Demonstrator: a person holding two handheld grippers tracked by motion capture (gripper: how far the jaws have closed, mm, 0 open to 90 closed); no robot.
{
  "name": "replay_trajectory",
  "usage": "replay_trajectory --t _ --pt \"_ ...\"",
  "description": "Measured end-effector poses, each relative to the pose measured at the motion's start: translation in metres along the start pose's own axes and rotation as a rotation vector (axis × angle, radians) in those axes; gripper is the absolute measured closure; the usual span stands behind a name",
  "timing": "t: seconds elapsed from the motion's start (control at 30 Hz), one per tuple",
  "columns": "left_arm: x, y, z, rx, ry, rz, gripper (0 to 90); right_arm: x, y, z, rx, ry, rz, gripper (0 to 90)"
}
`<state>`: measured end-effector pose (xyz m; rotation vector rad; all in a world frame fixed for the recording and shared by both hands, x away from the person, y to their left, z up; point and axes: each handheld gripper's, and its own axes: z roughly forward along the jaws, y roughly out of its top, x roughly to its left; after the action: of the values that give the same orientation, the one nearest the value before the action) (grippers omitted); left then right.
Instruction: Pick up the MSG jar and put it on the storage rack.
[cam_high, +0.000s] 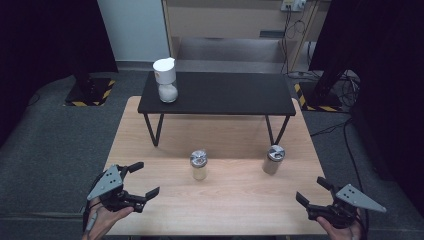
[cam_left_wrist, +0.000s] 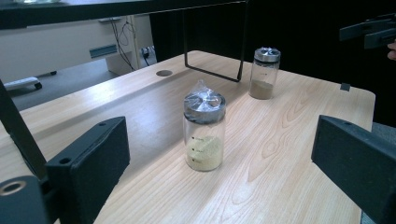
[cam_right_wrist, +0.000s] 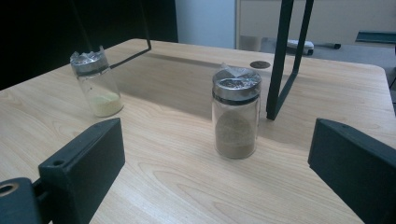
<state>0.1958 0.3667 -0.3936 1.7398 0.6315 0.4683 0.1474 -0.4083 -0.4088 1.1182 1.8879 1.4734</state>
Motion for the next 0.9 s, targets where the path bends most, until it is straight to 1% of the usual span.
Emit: replay_trajectory --t 0.2,0.37,0.53,0.6,0.9 --pt "-0.002 -0.01 -0.003 0.004 0.012 -0.024 3.2 0.0 0.0 0.0 0.001 0.0 -0.003 4.3" --pt "-0.002 -0.014 -0.003 0.017 0.008 -0.024 3.5 0.0 0.0 0.0 -0.002 0.002 -0.009 4.2" --pt "-0.002 -0.018 -0.004 0.022 0.016 -0.03 3.6 0.0 0.0 0.0 -0.002 0.004 -0.009 4.2" --pt "-0.001 -0.021 -0.006 0.021 0.017 -0.039 3.5 0.0 0.0 0.0 -0.002 0.005 -0.008 4.3" --pt "0.001 -0.027 -0.009 0.036 0.03 -0.047 3.6 0.0 0.0 0.0 -0.001 0.005 -0.008 4.3"
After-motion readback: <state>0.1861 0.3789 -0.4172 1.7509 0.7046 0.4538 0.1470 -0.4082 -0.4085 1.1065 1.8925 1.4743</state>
